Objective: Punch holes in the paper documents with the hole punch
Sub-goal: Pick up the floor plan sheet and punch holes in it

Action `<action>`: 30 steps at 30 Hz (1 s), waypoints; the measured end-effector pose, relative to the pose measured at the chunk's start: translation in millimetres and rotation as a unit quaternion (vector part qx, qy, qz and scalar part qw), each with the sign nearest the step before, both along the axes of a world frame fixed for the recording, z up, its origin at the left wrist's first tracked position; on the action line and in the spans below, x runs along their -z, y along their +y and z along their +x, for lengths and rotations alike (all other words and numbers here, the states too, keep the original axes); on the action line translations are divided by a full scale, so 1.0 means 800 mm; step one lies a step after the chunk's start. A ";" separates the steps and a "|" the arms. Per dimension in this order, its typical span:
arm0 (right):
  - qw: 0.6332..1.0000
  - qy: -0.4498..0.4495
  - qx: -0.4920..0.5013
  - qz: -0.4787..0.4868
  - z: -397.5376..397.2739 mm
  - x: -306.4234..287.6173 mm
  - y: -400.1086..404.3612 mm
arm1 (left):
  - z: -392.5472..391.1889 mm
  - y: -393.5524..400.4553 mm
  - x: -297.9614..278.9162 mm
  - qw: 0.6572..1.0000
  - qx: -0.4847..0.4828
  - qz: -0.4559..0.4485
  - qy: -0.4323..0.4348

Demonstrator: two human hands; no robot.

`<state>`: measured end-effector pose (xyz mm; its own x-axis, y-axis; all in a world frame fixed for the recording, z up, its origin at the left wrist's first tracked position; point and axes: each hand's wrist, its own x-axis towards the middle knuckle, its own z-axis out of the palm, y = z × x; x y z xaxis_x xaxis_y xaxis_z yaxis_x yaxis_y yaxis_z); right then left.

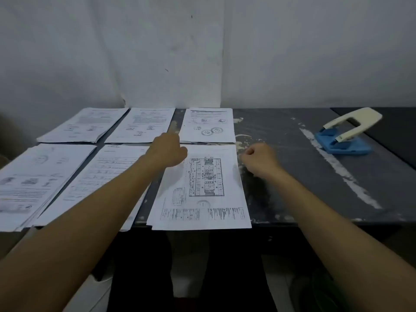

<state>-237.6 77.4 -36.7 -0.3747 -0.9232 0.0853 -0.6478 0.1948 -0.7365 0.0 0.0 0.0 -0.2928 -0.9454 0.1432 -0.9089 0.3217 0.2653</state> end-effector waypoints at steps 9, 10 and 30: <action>0.994 0.054 -0.047 0.087 0.025 0.005 -0.021 | 0.015 -0.010 0.025 0.996 0.011 0.086 0.011; 0.991 0.070 -0.052 0.098 0.028 0.005 -0.024 | 0.014 -0.012 0.029 0.996 0.014 0.088 0.006; 0.987 0.061 0.027 0.147 0.054 -0.007 -0.057 | 0.001 -0.034 0.033 0.992 -0.024 0.115 0.055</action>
<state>-194.4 32.0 -31.3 -0.4283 -0.8933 -0.1363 -0.7101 0.4260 -0.5606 1.0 -27.0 -26.1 -0.2404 -0.9694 -0.0488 -0.8837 0.1978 0.4241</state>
